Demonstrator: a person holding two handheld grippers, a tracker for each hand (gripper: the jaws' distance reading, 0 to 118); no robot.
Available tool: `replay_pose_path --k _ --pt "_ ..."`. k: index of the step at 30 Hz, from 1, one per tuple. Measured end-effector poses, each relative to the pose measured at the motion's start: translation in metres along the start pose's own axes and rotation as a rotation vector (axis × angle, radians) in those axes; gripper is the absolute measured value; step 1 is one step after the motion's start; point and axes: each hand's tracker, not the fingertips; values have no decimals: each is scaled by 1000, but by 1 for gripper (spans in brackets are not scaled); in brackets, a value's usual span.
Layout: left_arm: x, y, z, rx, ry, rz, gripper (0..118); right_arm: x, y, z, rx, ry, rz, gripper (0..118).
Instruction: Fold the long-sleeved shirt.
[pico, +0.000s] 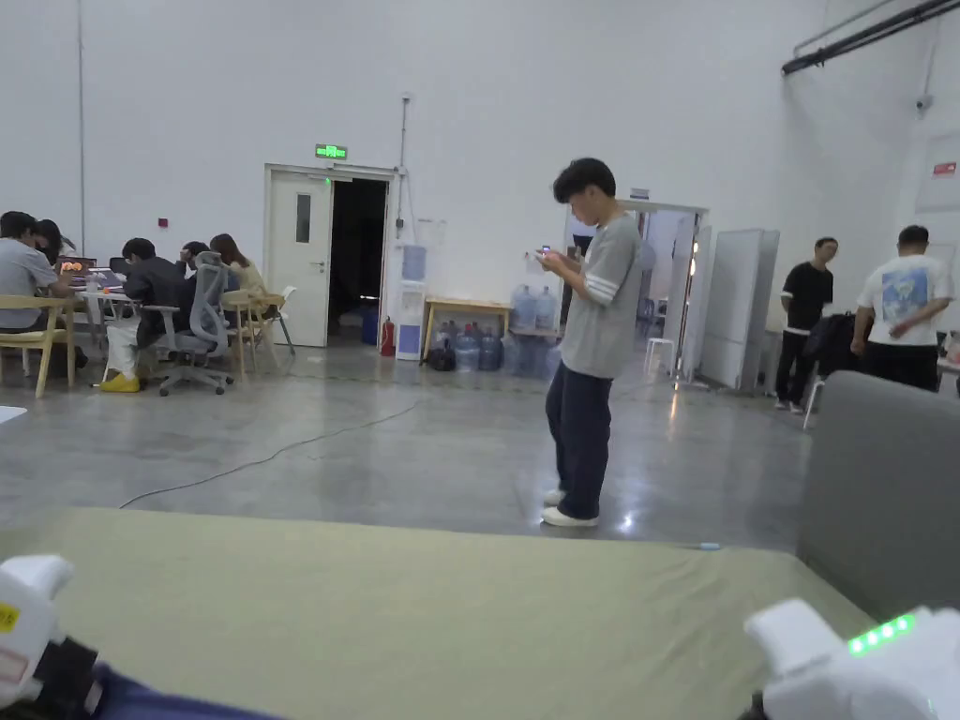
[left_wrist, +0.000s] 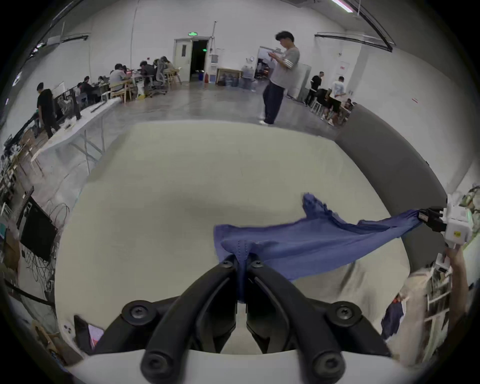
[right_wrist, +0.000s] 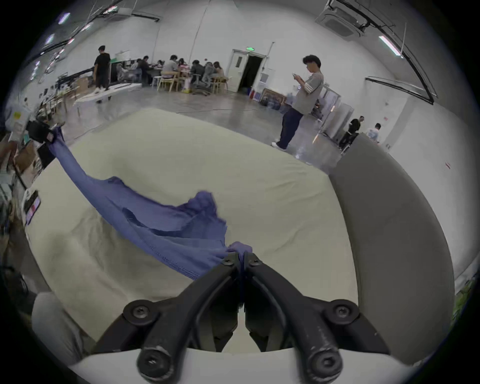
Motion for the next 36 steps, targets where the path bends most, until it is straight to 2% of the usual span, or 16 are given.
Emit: replay_pose_path --k 5,10,12,17,22,25,36 --pt "-9 -88 11 -44 -1 7 0 -32 -92 23 -41 57 -42 0" --pt "-10 -180 11 -122 -24 30 0 -62 -189 18 -105 97 -102 0" --pt "-14 -214 6 -140 -26 32 0 -75 -226 17 -138 130 -159 0" --pt "-27 -277 -16 -184 -28 51 0 -101 -289 7 -218 134 -191 0" --pt "-36 -320 -25 -226 -64 103 0 -122 -322 3 -263 105 -156 0" --pt "-31 -341 -32 -256 -23 45 0 -125 -330 -4 -288 117 -182 0" --pt "-41 -370 -81 -300 29 83 0 -140 -344 -45 -365 105 -176 0"
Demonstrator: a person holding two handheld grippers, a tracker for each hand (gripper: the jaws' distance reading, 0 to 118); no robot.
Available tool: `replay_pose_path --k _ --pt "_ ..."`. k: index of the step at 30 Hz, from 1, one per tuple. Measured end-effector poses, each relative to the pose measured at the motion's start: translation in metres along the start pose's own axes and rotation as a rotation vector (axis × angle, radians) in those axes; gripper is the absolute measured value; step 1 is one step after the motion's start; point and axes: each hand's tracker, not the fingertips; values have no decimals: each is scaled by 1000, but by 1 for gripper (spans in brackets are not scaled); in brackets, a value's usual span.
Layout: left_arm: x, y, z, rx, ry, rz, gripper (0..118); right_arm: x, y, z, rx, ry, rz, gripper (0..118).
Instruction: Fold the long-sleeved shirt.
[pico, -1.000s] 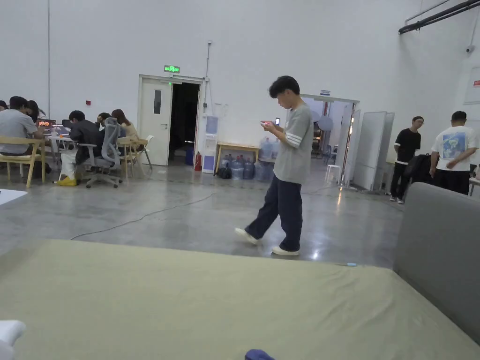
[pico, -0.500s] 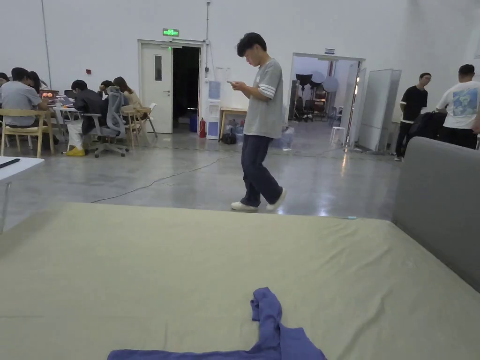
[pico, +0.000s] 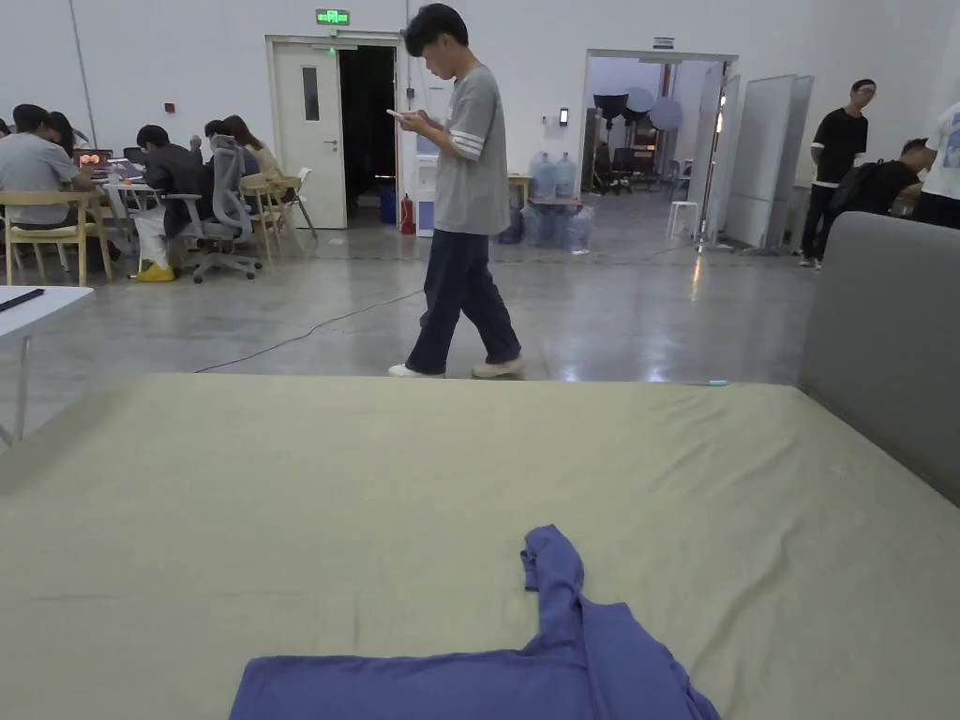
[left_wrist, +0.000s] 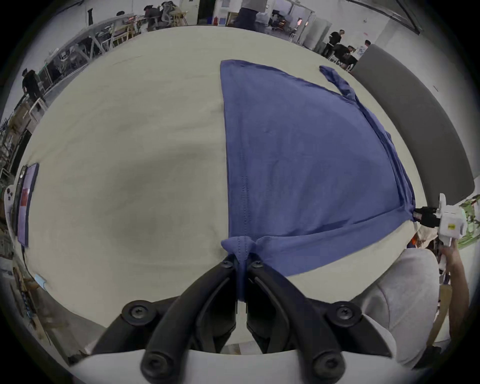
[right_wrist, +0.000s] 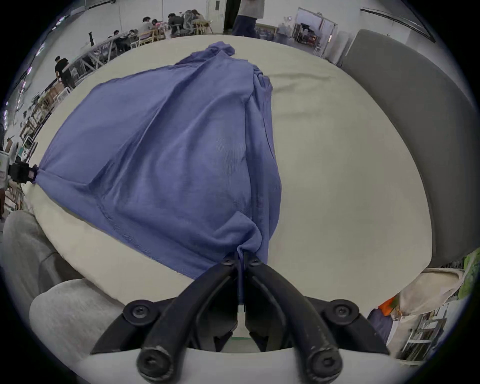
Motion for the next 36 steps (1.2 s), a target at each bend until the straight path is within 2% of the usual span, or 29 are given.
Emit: replay_pose_path --k 3,4,6,8,9,10,11,13,16,17,18,19,20,21,22,24,27,28,29,30,31,33,35,36 --pt "1 1 -3 6 8 18 1 1 4 -5 -13 0 0 1" --pt "8 0 3 8 13 31 7 2 6 -6 -23 4 1 3" --pt "15 5 16 17 11 82 48 9 16 -2 -46 32 -26 14" --pt "20 8 36 148 -41 73 73 20 26 20 -47 66 -21 26" --pt "25 12 52 204 -45 47 107 25 33 34 -23 79 -20 67" --pt "31 17 69 251 -34 33 113 28 38 49 13 77 -11 93" --pt "37 22 86 305 -41 32 113 33 46 66 64 72 2 102" --pt "44 33 114 371 -91 14 113 39 59 96 141 89 -1 102" --pt "63 49 117 333 -96 13 113 36 79 112 176 73 -70 102" --pt "67 53 112 285 -131 7 108 36 83 107 173 105 -118 101" --pt "72 56 106 249 -136 7 83 35 87 99 158 147 -161 93" --pt "76 59 100 248 -89 41 40 31 93 91 134 196 -185 66" --pt "86 63 93 248 -40 56 0 27 104 74 91 236 -209 18" --pt "91 65 84 265 -26 48 0 24 115 58 38 234 -209 0" --pt "94 68 79 264 -25 40 0 23 123 46 44 227 -206 0" --pt "83 80 62 254 -30 25 0 19 160 20 25 190 -129 0" --pt "87 97 47 243 -14 -4 0 19 244 0 55 219 -119 1" --pt "87 102 49 240 -14 -5 0 21 276 -7 77 267 -117 24" --pt "87 107 45 240 -10 -6 0 23 312 -16 100 284 -112 63" --pt "87 112 42 241 -9 -7 0 24 351 -28 118 272 -124 112" --pt "87 116 38 244 -11 -6 0 20 388 -38 132 247 -130 118" --pt "101 125 38 247 -18 7 0 17 463 -72 214 244 -84 118" --pt "104 131 32 252 -23 12 0 5 520 -101 121 210 -144 118" --pt "99 137 28 252 -29 15 0 -1 544 -120 62 196 -145 118"
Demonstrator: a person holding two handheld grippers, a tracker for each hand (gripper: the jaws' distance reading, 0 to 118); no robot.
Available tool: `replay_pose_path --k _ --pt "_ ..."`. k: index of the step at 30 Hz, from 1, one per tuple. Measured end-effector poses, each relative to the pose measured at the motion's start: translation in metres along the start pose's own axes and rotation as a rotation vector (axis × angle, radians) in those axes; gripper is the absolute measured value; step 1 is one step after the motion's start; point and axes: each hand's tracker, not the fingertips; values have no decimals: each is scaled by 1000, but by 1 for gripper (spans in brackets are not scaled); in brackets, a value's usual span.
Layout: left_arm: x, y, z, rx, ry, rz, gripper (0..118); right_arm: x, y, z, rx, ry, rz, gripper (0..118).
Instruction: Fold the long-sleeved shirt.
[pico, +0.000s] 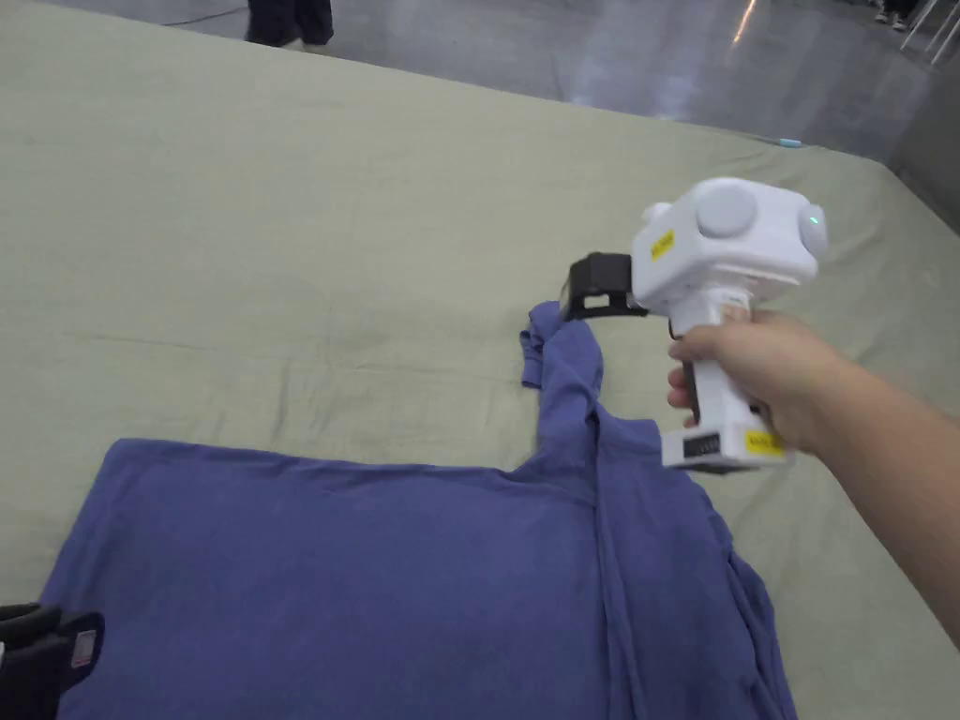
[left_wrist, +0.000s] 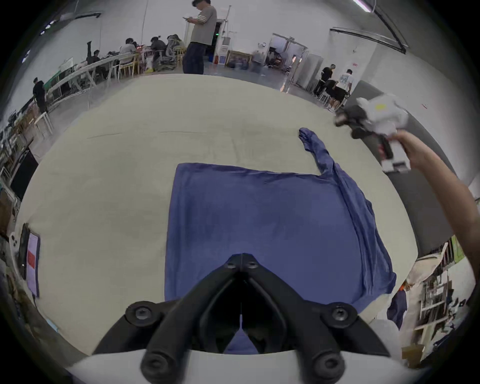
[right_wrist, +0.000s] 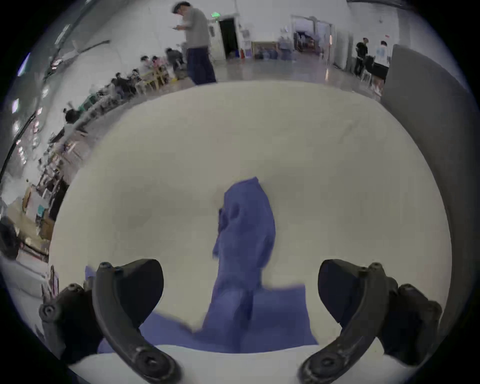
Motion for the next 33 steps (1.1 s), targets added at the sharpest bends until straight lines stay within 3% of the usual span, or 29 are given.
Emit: replay_pose_path --k 3,5,8,9,10,11,12,13,14,16,18,20,22,24,26,33 --pt "1 1 -12 -15 -4 4 0 -13 20 -41 -93 -110 50 116" --pt "-2 -4 -19 -29 1 4 0 -17 27 -62 -88 -108 63 111" --pt "-7 -9 -28 -70 -3 -6 0 -14 30 -85 -98 -108 15 111" --pt "-8 -10 -31 -73 4 0 0 -12 30 -90 -104 -118 -14 105" --pt "-8 -10 -35 -77 15 9 0 -10 30 -93 -104 -123 -13 95" --pt "-9 -10 -39 -83 16 14 0 -7 45 -108 -152 -139 -24 78" --pt "-9 -9 -40 -95 -3 20 0 -4 48 -112 -152 -135 -25 42" --pt "-9 -9 -41 -102 -21 21 0 -1 49 -114 -171 -124 -20 19" --pt "-9 -9 -40 -102 -19 18 0 5 49 -110 -181 -109 -32 11" --pt "-6 -9 -36 -101 -12 1 0 7 55 -103 -162 -127 -53 8" --pt "-5 -8 -30 -92 -21 3 0 15 61 -78 -111 -110 16 7" --pt "-2 -5 -23 -86 -38 4 0 5 31 -27 -15 -107 29 7" --pt "3 -5 -13 -73 -39 -4 0 3 14 22 45 -79 91 7" --pt "11 -6 -2 -60 -62 -22 0 -15 -43 88 113 -136 147 7" --pt "15 -9 8 -50 -68 -25 0 -23 -88 131 134 -119 181 7" --pt "18 -25 27 -27 -72 -2 0 -17 -222 142 68 -84 52 7"
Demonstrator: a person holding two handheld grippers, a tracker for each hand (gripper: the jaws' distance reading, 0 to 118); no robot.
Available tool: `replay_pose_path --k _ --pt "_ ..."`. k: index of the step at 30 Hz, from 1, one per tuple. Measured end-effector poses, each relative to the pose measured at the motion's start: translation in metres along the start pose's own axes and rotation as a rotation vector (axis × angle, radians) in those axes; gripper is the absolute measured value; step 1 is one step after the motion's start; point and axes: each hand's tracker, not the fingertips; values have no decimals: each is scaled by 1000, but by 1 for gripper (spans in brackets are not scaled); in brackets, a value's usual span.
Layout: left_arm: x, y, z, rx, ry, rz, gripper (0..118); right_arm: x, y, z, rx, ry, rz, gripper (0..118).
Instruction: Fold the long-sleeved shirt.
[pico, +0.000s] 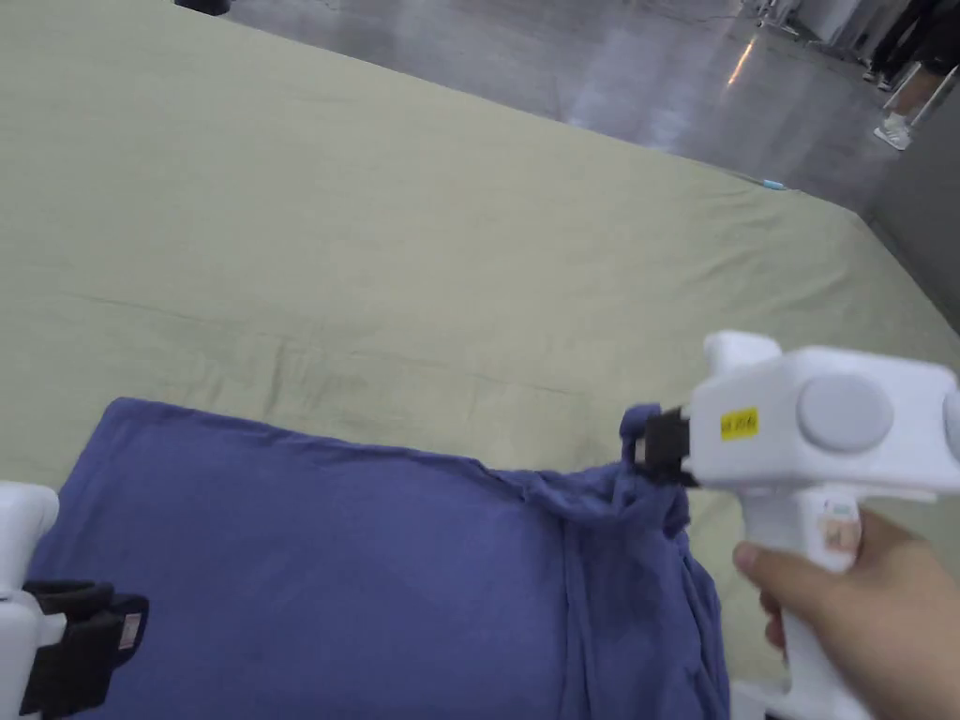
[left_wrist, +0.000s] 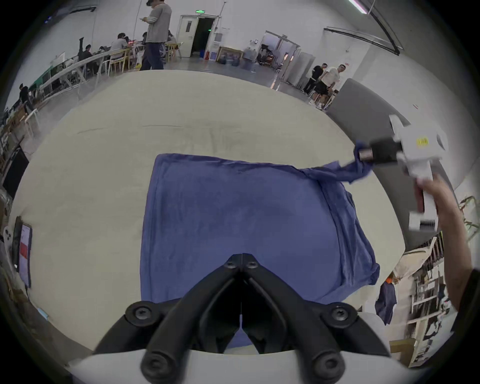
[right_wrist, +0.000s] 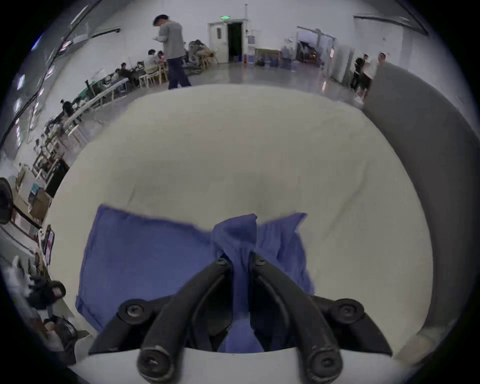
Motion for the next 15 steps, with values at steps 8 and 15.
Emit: replay_pose_path --k 8,15 --pt "9 -19 17 -32 1 16 0 -4 -117 -89 -163 19 -285 7" --pt "0 -22 32 -17 7 58 0 -3 -101 -67 -160 9 -296 35"
